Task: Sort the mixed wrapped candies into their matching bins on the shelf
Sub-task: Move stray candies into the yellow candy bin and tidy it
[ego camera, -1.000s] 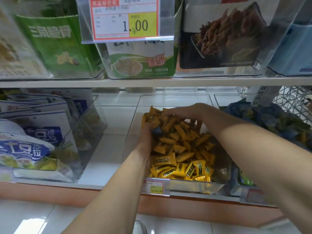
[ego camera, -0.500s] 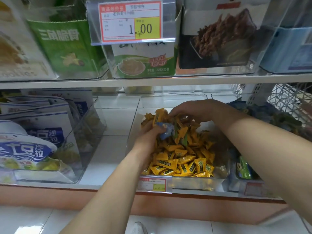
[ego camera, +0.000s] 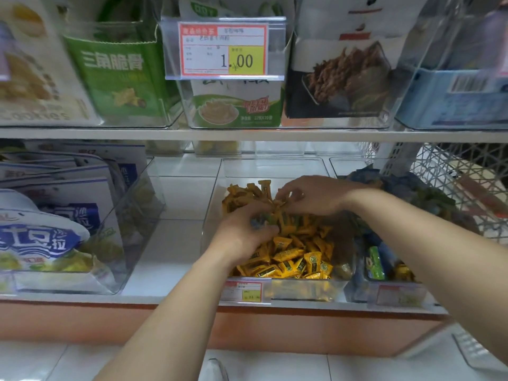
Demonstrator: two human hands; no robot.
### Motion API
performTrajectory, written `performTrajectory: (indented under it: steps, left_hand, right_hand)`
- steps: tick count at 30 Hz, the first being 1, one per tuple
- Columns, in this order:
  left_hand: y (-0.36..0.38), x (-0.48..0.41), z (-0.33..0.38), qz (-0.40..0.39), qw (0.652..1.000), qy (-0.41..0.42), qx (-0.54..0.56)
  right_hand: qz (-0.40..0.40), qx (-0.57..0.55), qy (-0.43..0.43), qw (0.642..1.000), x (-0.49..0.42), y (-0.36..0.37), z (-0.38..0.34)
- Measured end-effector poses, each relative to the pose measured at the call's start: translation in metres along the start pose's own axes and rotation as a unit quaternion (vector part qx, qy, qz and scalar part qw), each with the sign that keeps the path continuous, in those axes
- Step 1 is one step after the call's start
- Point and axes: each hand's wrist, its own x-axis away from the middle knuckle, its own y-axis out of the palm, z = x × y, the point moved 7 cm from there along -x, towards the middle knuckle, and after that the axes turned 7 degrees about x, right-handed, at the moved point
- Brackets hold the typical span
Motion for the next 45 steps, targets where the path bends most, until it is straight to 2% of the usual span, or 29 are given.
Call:
performTrajectory:
  steps: [3, 6, 10, 12, 15, 18, 21, 23, 26, 28, 30, 32, 33, 35, 37, 39, 41, 43, 45]
  left_hand:
    - [0.0, -0.003, 0.0, 0.036, 0.999, -0.001, -0.034]
    - [-0.001, -0.005, -0.006, 0.038, 0.998, -0.017, -0.055]
    - [0.001, -0.004, -0.009, 0.018, 0.998, -0.02, -0.049]
    - [0.001, -0.004, -0.009, 0.012, 0.998, -0.018, -0.058]
    - [-0.008, -0.002, -0.004, 0.048, 0.997, -0.016, -0.06]
    - [-0.018, -0.001, 0.013, 0.106, 0.994, 0.026, -0.011]
    - [-0.016, 0.004, 0.031, 0.112, 0.978, 0.05, 0.166]
    - [-0.01, 0.008, 0.041, 0.091, 0.965, 0.048, 0.243]
    - [0.007, 0.016, 0.054, 0.041, 0.95, 0.036, 0.307]
    - [0.022, 0.023, 0.062, 0.017, 0.938, 0.019, 0.346]
    - [0.038, 0.029, 0.07, -0.004, 0.92, -0.01, 0.391]
    - [0.049, 0.034, 0.073, -0.009, 0.911, -0.035, 0.411]
    - [0.053, 0.035, 0.075, -0.01, 0.911, -0.038, 0.411]
    - [0.057, 0.036, 0.077, -0.011, 0.918, -0.043, 0.395]
    - [0.064, 0.038, 0.08, -0.029, 0.927, -0.057, 0.37]
    - [0.072, 0.037, 0.08, -0.05, 0.929, -0.072, 0.359]
    - [0.072, 0.033, 0.079, -0.036, 0.936, -0.067, 0.343]
    - [0.06, 0.025, 0.075, 0.015, 0.976, -0.016, 0.216]
    - [0.054, 0.015, 0.071, 0.03, 0.998, 0.051, 0.007]
  right_hand:
    - [-0.055, -0.002, -0.006, 0.998, 0.004, 0.015, -0.003]
    - [-0.037, 0.075, 0.013, 0.996, -0.003, 0.021, 0.0]
    - [-0.049, 0.086, 0.028, 0.995, -0.009, 0.022, 0.002]
    - [-0.014, 0.072, 0.031, 0.997, -0.009, 0.018, 0.0]
    - [0.068, 0.047, 0.024, 0.996, 0.0, 0.003, -0.006]
    - [0.174, -0.057, 0.043, 0.982, 0.023, -0.022, -0.007]
    - [0.263, -0.154, 0.068, 0.95, 0.059, -0.035, -0.004]
    - [0.296, -0.237, 0.092, 0.921, 0.083, -0.032, 0.002]
    - [0.294, -0.431, 0.106, 0.846, 0.111, -0.011, 0.007]
    - [0.275, -0.522, 0.1, 0.801, 0.122, 0.006, 0.003]
    - [0.248, -0.598, 0.099, 0.755, 0.129, 0.02, -0.001]
    - [0.235, -0.631, 0.084, 0.735, 0.137, 0.022, -0.001]
    - [0.225, -0.627, 0.061, 0.744, 0.139, 0.021, 0.0]
    - [0.203, -0.581, 0.017, 0.788, 0.145, 0.02, -0.001]
    - [0.221, -0.531, 0.011, 0.818, 0.151, 0.021, 0.002]
    - [0.255, -0.509, 0.027, 0.822, 0.151, 0.02, 0.013]
    - [0.318, -0.474, 0.045, 0.82, 0.156, 0.011, 0.03]
    - [0.437, -0.326, 0.075, 0.835, 0.173, -0.012, 0.051]
    - [0.514, -0.137, 0.11, 0.839, 0.19, -0.027, 0.066]
